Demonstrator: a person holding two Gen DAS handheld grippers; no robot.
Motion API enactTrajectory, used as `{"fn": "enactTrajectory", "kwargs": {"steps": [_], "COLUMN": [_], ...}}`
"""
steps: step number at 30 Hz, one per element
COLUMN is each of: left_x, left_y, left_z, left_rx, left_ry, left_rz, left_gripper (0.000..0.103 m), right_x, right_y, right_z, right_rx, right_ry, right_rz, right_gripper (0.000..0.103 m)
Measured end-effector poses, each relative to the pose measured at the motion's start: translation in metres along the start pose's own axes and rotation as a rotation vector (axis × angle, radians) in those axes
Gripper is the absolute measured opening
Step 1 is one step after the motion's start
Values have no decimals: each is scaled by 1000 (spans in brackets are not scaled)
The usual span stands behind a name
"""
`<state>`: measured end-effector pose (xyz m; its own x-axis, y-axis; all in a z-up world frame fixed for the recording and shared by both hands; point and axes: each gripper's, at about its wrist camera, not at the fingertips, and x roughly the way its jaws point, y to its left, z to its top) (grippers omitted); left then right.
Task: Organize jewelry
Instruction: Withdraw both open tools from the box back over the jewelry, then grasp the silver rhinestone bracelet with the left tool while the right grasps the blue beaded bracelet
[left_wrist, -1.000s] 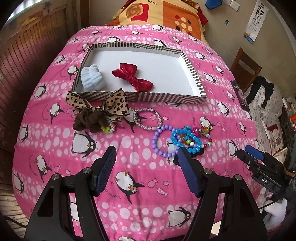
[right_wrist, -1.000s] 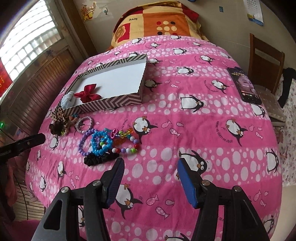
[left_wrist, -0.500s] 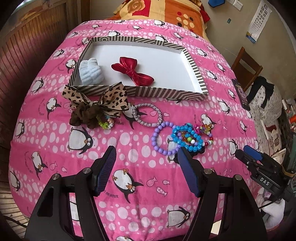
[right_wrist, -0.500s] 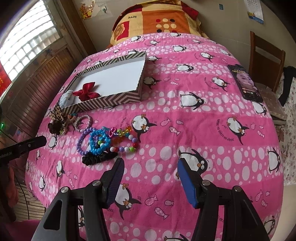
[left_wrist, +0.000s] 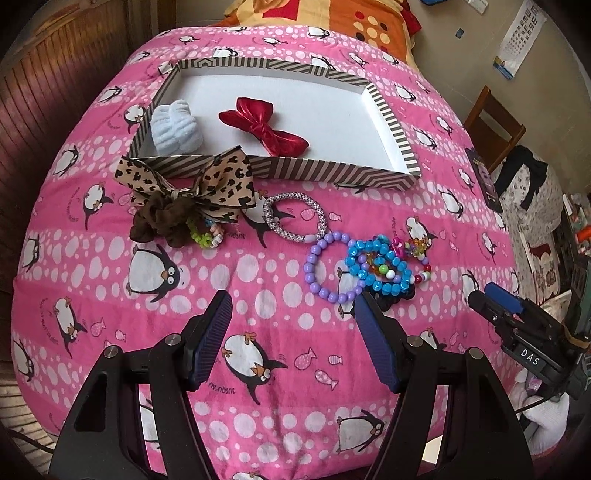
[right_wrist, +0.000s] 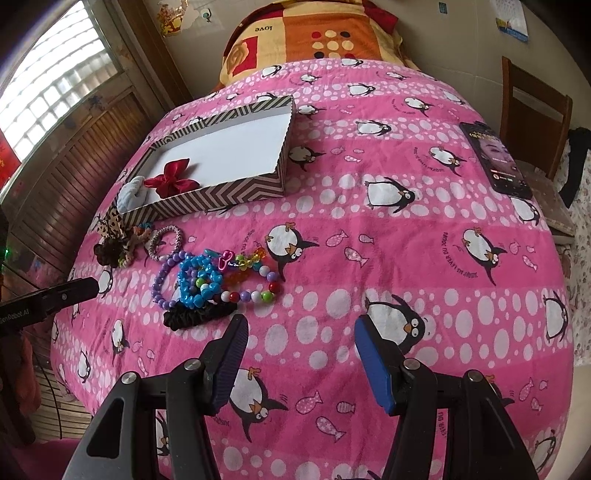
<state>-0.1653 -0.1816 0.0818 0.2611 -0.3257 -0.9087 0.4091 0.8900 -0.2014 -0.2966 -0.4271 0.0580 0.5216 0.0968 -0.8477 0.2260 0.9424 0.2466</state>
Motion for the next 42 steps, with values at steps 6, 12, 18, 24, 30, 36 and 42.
{"fn": "enactTrajectory", "kwargs": {"steps": [6,12,18,24,30,36,42], "left_x": [8,18,31,44,62,78,90], "left_y": [2,15,25,26,26,25,21], "left_z": [5,12,20,31,46,59,63], "left_rx": [3,-8,-43,-70,-103,-143,-128], "left_ry": [18,13,48,63,82,99,106], "left_rz": [4,54,0,-21,-16,-17,-4], "left_gripper": [69,69,69,69,69,68,60], "right_x": [7,12,40,66,70,65,71], "right_y": [9,32,62,69,66,59,49], "right_z": [4,15,27,29,26,21,19], "right_rx": [-13,-64,-146,-139,-124,-96,-25], "right_ry": [12,-8,42,102,112,112,142], "right_rz": [14,89,108,119,140,162,194], "right_gripper": [57,46,29,23,14,8,9]}}
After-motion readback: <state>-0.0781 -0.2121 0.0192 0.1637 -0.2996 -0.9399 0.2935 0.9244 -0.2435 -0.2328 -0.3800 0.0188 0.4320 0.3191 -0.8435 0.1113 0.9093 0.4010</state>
